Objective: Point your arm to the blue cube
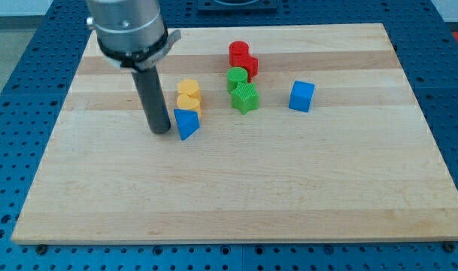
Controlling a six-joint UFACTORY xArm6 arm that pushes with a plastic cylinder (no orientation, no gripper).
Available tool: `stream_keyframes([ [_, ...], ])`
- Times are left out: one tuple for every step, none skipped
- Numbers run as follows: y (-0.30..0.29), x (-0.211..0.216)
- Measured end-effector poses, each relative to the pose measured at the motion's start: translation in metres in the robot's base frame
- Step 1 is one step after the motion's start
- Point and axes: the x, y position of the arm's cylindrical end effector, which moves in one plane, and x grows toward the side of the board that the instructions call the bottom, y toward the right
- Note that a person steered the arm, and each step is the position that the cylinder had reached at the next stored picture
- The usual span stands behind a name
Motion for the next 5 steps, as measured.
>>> stream_keyframes([
  [0.000,0.040],
  [0.040,0.046],
  [0.127,0.046],
  [0.191,0.040],
  [0.245,0.033],
])
